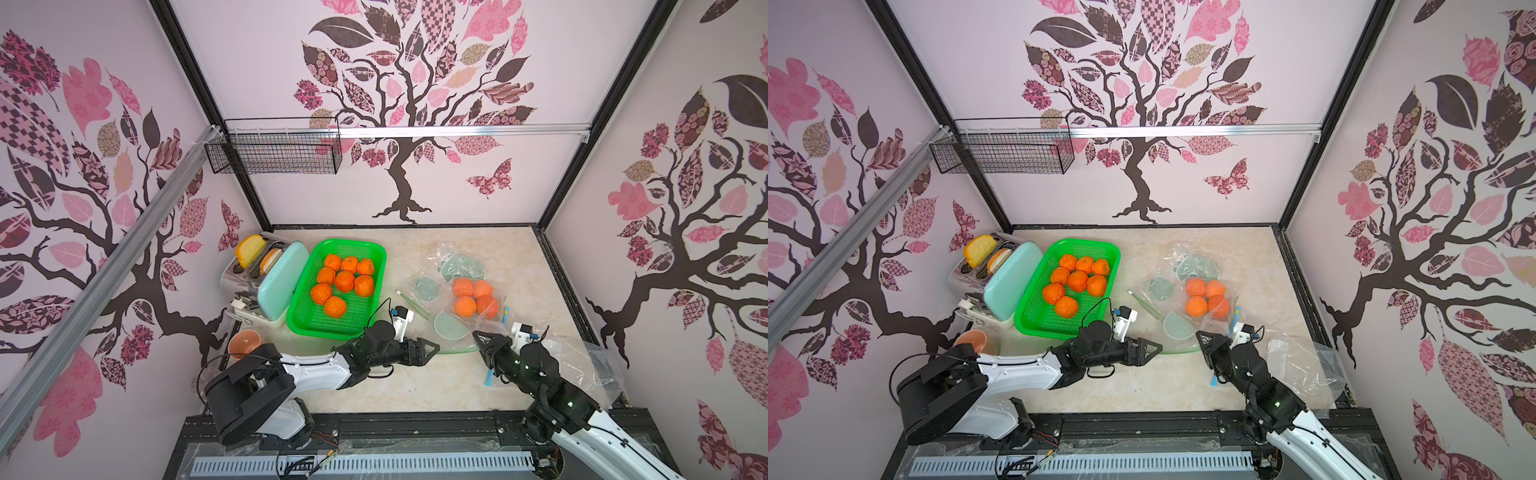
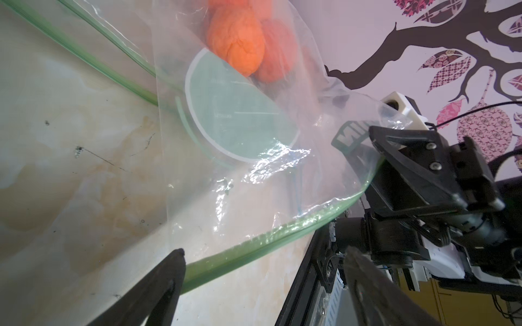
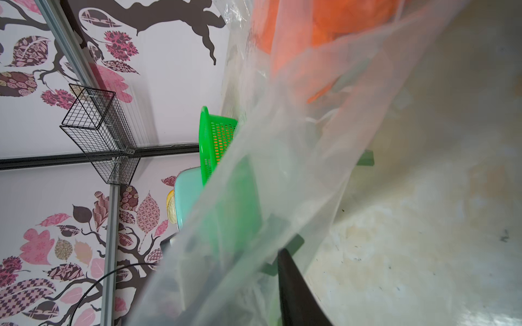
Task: Open the zip-top bag and take out the orange
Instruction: Adjust the zipper food storage bag at the center of the board.
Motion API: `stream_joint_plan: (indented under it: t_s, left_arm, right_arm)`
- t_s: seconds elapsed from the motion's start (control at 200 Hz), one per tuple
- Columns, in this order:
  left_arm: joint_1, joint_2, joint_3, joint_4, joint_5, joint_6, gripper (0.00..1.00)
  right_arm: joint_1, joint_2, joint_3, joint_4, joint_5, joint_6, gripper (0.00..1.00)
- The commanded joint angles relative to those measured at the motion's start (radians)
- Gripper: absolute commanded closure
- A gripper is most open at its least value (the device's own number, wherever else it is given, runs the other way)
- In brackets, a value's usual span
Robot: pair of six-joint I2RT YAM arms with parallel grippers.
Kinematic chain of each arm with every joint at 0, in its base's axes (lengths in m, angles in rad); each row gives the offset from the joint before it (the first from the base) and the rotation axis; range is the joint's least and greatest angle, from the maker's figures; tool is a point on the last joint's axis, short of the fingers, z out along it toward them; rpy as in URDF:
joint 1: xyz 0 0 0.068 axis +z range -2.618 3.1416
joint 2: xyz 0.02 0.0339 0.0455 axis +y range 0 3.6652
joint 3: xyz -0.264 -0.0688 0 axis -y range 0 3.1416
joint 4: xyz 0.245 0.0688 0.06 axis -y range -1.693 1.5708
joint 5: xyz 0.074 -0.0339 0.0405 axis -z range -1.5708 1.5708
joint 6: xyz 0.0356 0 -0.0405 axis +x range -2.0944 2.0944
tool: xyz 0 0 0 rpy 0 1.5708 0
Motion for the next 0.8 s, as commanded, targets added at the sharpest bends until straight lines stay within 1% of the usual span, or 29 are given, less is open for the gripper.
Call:
stream_joint_plan:
  t_s: [0.0, 0.045, 0.13, 0.16, 0.19, 0.255, 0.3, 0.35, 0.48, 0.65, 0.735, 0.795]
  left_arm:
    - [0.012, 0.026, 0.007, 0.030, -0.008, -0.033, 0.14]
    - [0.015, 0.012, -0.008, 0.009, -0.042, -0.034, 0.14]
    - [0.014, -0.045, -0.033, -0.121, -0.193, -0.013, 0.11]
    - [0.016, -0.058, -0.042, -0.143, -0.224, -0.009, 0.11]
    - [0.026, -0.062, -0.048, -0.141, -0.210, -0.005, 0.11]
    - [0.041, -0.048, -0.041, -0.116, -0.139, -0.015, 0.11]
    - [0.039, -0.030, -0.025, -0.104, -0.089, -0.029, 0.11]
    - [0.022, -0.009, 0.000, -0.104, -0.059, -0.044, 0.11]
    - [-0.050, 0.030, 0.052, -0.117, -0.080, -0.055, 0.11]
    - [-0.055, 0.099, 0.040, 0.009, -0.062, -0.130, 0.14]
    - [-0.053, 0.100, 0.034, 0.041, -0.068, -0.154, 0.19]
    - [-0.050, 0.084, 0.025, 0.060, -0.086, -0.170, 0.25]
  right_arm:
    - [0.006, -0.009, 0.018, -0.001, -0.039, 0.004, 0.71]
    - [0.006, -0.014, 0.020, -0.001, -0.035, 0.005, 0.73]
    - [0.006, -0.015, 0.017, 0.008, -0.043, 0.005, 0.74]
    - [0.006, -0.012, 0.017, 0.008, -0.049, 0.004, 0.74]
    - [0.006, -0.008, 0.015, 0.010, -0.056, 0.005, 0.74]
    - [0.006, -0.001, 0.009, 0.016, -0.071, 0.005, 0.74]
    - [0.006, 0.005, 0.000, 0.031, -0.080, 0.006, 0.75]
    - [0.006, 0.013, -0.011, 0.051, -0.086, 0.003, 0.75]
    - [0.006, 0.033, -0.013, 0.061, -0.093, -0.002, 0.75]
    - [0.007, 0.027, -0.032, 0.078, -0.101, 0.010, 0.75]
    - [0.006, 0.019, -0.036, 0.071, -0.104, 0.010, 0.75]
    - [0.006, 0.010, -0.035, 0.059, -0.103, 0.010, 0.75]
